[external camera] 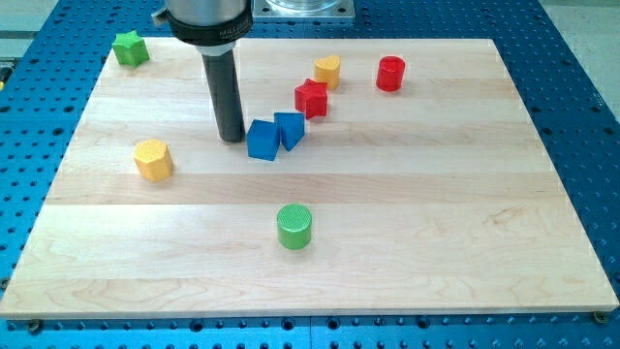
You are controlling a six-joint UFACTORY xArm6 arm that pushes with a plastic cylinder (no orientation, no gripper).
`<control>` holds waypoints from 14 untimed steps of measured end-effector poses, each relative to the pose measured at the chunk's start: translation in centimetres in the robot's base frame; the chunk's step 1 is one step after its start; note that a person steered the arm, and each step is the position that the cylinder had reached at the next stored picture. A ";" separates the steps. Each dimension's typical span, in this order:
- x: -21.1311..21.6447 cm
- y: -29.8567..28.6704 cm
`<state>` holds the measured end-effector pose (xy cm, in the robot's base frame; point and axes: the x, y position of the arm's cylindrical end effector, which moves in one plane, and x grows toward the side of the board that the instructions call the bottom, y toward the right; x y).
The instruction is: Move the triangle below the red star
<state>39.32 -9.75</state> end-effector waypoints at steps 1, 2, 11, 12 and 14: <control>0.0 0.0; 0.1 0.0; 8.6 11.4; 4.8 12.1; 4.8 17.2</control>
<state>44.11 7.43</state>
